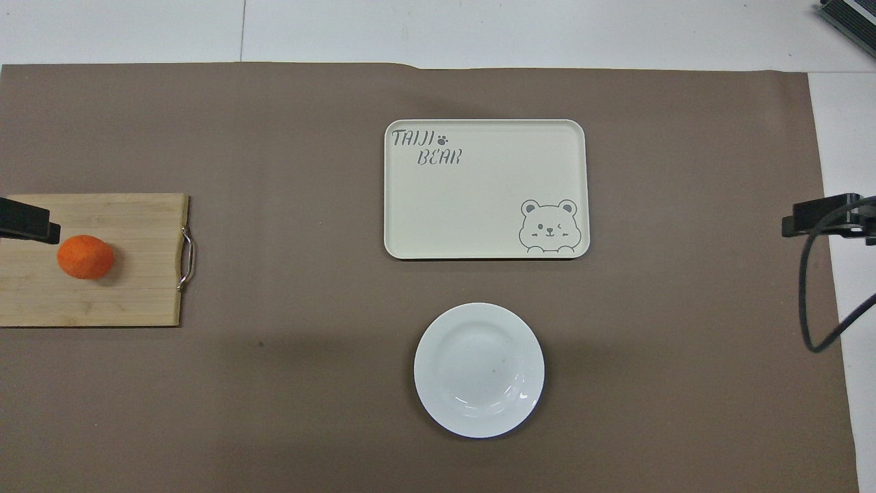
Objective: Place orange and plate with both arms
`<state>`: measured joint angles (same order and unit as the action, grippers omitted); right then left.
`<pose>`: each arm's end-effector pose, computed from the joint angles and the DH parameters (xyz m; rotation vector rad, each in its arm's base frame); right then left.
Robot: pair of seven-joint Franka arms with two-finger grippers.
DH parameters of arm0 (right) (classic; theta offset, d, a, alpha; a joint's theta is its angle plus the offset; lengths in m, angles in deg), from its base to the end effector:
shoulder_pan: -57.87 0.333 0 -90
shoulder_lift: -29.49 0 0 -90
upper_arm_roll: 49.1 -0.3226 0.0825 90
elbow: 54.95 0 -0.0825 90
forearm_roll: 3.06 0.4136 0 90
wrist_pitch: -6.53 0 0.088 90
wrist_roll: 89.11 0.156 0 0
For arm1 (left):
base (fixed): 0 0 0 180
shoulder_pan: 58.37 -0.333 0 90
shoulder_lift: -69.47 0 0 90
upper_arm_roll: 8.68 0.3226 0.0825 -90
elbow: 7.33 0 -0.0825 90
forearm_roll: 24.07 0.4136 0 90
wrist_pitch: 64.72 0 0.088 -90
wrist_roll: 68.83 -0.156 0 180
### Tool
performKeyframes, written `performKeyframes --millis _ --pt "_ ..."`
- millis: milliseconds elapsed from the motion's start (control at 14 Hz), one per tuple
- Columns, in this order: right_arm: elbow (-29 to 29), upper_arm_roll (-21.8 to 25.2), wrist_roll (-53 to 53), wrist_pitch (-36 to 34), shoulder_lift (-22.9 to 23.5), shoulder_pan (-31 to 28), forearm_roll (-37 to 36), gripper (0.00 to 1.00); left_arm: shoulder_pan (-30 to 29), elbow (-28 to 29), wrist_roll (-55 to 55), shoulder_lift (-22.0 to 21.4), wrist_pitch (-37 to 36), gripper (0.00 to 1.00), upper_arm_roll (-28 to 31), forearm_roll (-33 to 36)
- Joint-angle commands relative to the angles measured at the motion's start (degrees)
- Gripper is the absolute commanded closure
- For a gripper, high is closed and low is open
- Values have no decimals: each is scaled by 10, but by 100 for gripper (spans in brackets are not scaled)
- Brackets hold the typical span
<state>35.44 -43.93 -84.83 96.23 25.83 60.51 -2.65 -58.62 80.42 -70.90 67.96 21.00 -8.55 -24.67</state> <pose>0.5654 -0.0254 0.6148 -3.1214 0.1853 -0.0803 0.5678 0.0021 0.6103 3.1305 -0.0473 -0.0139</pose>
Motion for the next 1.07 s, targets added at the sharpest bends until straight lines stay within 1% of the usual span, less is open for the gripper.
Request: performKeyframes --millis 0,214,997 --pt "-4 -2 -10 -11 0 -5 6 0 7 14 0 -12 6 0 2 9" --pt "-5 -2 -10 -11 0 -5 6 0 7 14 0 -13 -5 0 2 9" --pt "-4 -2 -10 -11 0 -5 6 0 1 15 -13 -12 19 0 2 5"
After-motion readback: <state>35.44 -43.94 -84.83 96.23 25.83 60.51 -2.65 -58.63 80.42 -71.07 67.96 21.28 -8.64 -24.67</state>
